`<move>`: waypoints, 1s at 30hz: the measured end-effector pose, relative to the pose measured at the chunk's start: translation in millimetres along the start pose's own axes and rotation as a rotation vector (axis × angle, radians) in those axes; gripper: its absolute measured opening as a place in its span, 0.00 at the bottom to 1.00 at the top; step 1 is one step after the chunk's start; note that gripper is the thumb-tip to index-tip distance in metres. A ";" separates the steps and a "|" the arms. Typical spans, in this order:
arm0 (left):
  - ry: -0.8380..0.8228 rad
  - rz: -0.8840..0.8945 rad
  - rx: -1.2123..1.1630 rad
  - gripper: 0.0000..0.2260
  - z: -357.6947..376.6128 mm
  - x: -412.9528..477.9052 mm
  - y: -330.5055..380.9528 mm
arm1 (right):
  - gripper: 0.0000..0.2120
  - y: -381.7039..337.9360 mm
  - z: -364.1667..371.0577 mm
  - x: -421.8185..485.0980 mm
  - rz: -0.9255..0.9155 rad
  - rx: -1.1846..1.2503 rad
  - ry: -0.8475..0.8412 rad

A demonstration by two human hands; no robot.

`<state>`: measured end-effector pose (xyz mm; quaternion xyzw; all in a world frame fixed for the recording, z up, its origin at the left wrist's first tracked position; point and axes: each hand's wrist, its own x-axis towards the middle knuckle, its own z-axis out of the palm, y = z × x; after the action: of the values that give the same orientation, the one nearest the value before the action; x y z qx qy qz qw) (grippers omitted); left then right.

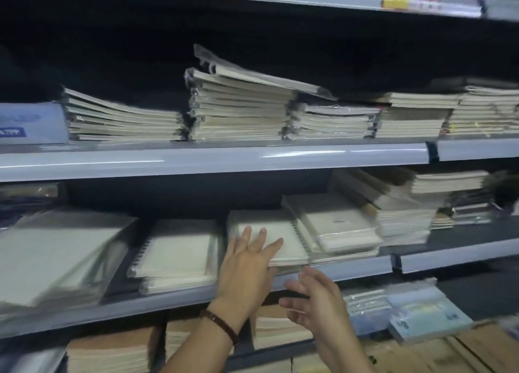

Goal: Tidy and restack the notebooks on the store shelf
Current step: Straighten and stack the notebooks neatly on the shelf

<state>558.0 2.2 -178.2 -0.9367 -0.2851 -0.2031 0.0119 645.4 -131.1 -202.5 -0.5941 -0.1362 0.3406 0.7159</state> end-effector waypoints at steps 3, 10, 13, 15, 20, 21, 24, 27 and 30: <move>-0.011 0.008 0.071 0.28 8.8 4.8 -0.9 | 0.08 0.2 -2.2 2.6 -0.023 0.008 -0.007; 0.108 0.037 -0.085 0.27 -7.7 -8.2 -15.7 | 0.15 -1.6 0.0 1.5 -0.088 0.028 -0.014; 0.170 0.025 -0.203 0.28 -20.4 -22.8 -21.9 | 0.16 -5.0 13.0 -2.6 -0.125 0.040 -0.052; 0.234 0.006 -0.319 0.28 -26.3 -34.9 -25.2 | 0.16 -4.3 25.1 -7.0 -0.133 0.037 -0.080; 0.492 -0.201 -0.951 0.19 -38.6 -63.8 -18.1 | 0.18 5.9 57.3 -18.1 -0.131 0.045 -0.153; 0.551 -0.256 -1.073 0.16 -44.1 -67.8 -14.5 | 0.18 10.4 64.6 -19.9 -0.117 0.047 -0.163; 0.696 -0.440 -1.314 0.14 -52.1 -75.9 -13.2 | 0.17 23.5 87.9 -28.1 -0.029 0.033 -0.171; 0.686 -0.566 -1.560 0.16 -45.4 -84.8 -22.7 | 0.12 36.2 107.6 -36.6 0.006 0.065 -0.283; 0.586 -0.645 -1.647 0.15 -39.4 -97.8 -35.9 | 0.08 42.6 119.2 -43.3 0.028 0.125 -0.314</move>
<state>450.1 -24.9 -183.3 -0.4363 -0.2832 -0.5633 -0.6419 528.4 -66.2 -202.9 -0.4897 -0.2168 0.4469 0.7166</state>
